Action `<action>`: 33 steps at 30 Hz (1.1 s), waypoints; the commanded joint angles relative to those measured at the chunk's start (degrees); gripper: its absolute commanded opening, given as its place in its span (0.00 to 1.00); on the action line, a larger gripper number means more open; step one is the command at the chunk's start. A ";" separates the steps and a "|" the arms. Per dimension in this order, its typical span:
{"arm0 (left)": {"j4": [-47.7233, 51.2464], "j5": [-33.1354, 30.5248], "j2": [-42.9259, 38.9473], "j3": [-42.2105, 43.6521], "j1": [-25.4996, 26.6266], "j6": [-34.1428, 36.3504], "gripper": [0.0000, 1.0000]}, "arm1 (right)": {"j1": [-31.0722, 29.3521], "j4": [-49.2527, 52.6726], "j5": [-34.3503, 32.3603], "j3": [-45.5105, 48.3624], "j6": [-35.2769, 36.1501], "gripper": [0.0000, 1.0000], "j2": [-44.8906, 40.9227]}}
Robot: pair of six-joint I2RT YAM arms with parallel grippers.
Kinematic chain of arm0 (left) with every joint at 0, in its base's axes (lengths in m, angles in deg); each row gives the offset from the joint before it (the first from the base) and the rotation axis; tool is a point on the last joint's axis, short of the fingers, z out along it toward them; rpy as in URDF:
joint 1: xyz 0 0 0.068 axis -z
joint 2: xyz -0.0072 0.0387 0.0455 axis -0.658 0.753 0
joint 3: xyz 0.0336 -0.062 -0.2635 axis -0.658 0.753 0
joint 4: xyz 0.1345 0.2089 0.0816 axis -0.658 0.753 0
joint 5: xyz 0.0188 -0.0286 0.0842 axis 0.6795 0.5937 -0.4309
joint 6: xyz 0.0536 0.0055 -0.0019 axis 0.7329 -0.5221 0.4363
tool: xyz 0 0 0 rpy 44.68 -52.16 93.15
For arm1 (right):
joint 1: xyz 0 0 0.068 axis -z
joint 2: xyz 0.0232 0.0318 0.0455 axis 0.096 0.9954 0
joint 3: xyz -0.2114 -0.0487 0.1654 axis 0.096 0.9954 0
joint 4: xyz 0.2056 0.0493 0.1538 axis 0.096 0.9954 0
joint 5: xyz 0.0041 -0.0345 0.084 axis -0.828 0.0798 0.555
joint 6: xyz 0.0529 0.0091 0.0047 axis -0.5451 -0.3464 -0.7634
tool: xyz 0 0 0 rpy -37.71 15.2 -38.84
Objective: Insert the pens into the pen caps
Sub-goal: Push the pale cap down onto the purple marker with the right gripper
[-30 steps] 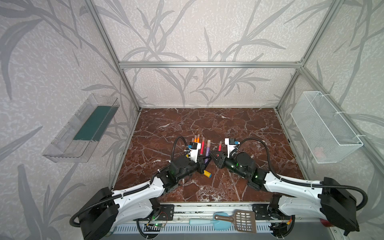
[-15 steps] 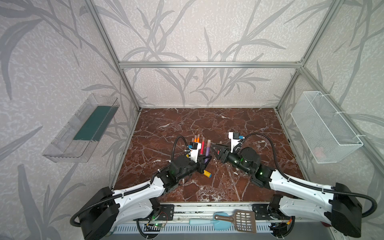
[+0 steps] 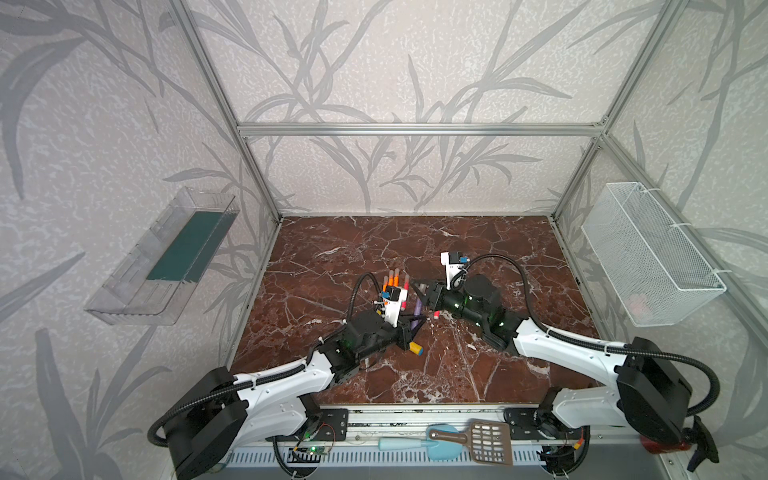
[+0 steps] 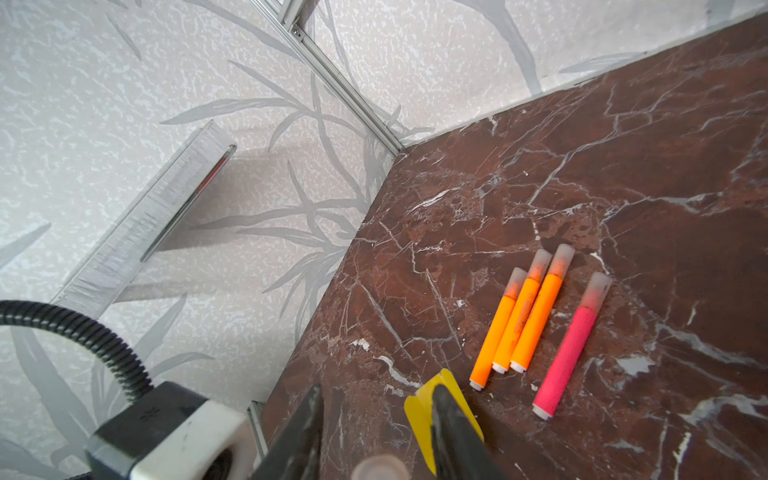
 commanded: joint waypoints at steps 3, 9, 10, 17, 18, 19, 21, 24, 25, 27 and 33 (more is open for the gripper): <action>-2.58 0.34 0.94 -0.41 -0.13 0.87 0.00 | 0.00 0.43 2.35 -1.99 0.69 0.21 -0.72; 0.63 -2.13 0.36 -2.41 -0.34 1.59 0.00 | -0.03 2.52 5.15 -0.65 1.36 0.00 -0.33; 1.06 -2.46 0.13 -2.86 -0.66 2.21 0.00 | -0.16 1.99 5.16 0.14 1.28 0.00 -0.21; 1.64 6.65 1.87 -8.28 -9.53 0.28 0.00 | -1.91 -6.65 9.21 6.00 1.33 0.00 1.57; 1.64 7.44 2.31 -9.24 -10.73 0.05 0.00 | -2.54 -6.52 9.69 5.77 1.93 0.00 1.88; 1.92 7.77 2.62 -10.22 -11.53 0.12 0.00 | -3.05 -6.36 9.52 5.82 2.04 0.00 2.14; 5.87 4.76 2.99 -13.10 -12.63 2.33 0.00 | -4.55 -5.07 7.84 5.98 1.44 0.00 2.59; 11.89 -4.11 3.38 -17.20 -12.55 7.20 0.00 | -8.25 0.14 4.33 4.30 -0.57 0.00 3.80; 13.70 -6.76 3.50 -18.32 -12.54 8.30 0.00 | -9.42 2.15 2.98 3.78 -1.63 0.00 4.20; 15.64 -12.70 3.71 -20.12 -12.54 10.58 0.00 | -12.17 4.14 -0.73 3.43 -3.04 0.00 4.63; 19.13 -20.75 2.58 -23.05 -12.73 13.71 0.00 | -17.15 6.19 -8.77 4.61 -5.20 0.00 3.72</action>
